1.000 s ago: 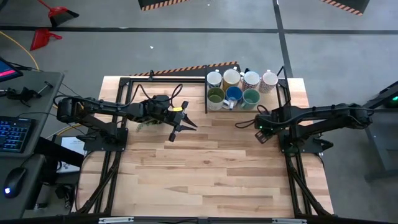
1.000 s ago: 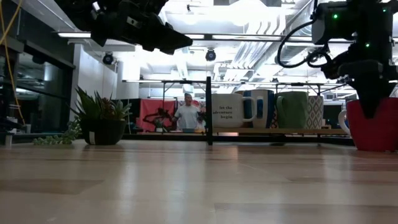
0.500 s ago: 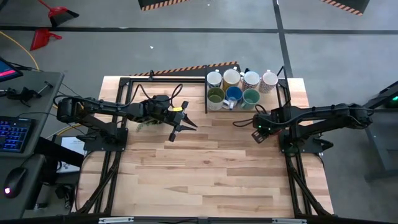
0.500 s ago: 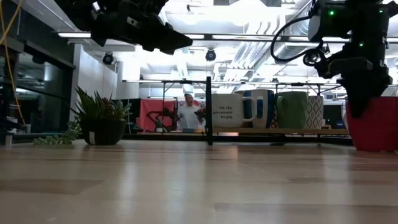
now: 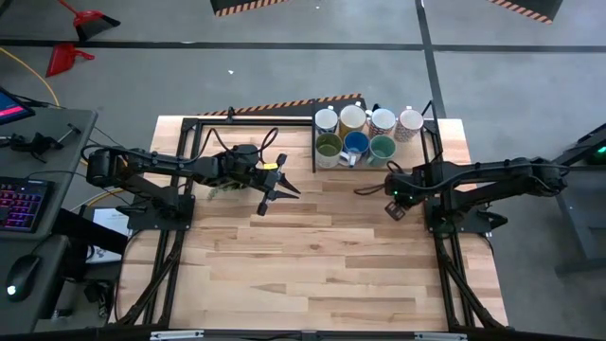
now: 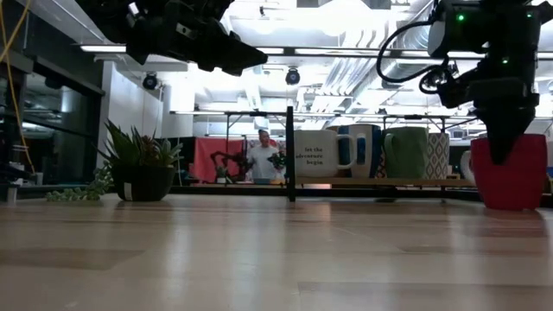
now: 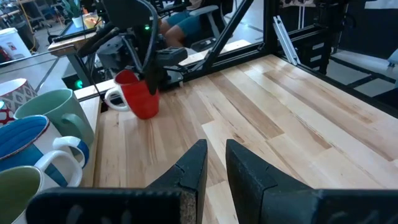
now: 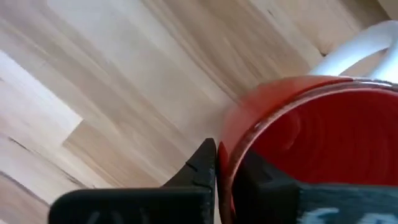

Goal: Place coffee mugs
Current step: Put the red mug on the shelf

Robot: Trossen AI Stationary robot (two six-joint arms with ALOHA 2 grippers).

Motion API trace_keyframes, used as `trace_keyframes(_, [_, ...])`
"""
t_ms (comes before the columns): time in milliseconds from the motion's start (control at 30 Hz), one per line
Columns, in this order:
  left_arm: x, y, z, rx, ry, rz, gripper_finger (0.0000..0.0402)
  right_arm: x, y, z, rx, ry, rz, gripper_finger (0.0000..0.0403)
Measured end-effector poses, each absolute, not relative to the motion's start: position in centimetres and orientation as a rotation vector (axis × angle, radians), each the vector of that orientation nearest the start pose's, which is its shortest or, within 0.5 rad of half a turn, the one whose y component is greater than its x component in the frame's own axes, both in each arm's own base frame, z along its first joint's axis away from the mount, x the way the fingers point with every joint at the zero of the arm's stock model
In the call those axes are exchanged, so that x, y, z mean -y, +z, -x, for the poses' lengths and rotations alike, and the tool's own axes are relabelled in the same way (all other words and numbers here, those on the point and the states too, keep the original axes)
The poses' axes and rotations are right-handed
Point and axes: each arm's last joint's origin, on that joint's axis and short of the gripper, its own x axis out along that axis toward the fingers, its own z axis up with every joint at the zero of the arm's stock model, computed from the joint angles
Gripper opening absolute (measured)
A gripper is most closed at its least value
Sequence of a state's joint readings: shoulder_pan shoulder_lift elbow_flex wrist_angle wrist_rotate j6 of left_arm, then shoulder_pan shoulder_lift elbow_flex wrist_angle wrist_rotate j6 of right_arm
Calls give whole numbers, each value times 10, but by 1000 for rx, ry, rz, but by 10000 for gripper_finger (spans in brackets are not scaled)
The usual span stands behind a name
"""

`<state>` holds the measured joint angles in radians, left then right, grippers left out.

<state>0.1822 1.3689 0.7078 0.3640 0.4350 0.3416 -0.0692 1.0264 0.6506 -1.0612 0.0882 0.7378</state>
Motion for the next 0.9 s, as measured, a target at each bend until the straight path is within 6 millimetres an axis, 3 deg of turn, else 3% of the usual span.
trace_keyframes(233, [-40,232,-285,-238,-296,-247,51,12,199,-142,-1403,-513,-445,3])
trace_keyframes(433, [-40,232,-285,-238,-296,-244,51,5,199,-145,-1433,-230,-200,2])
trace_keyframes(767, [-40,232,-285,-241,-292,-221,51,-20,201,-147,-1421,-14,-112,1])
trace_keyframes(900, [-40,232,-285,-246,-288,-184,51,-32,203,-155,-1320,31,-111,1])
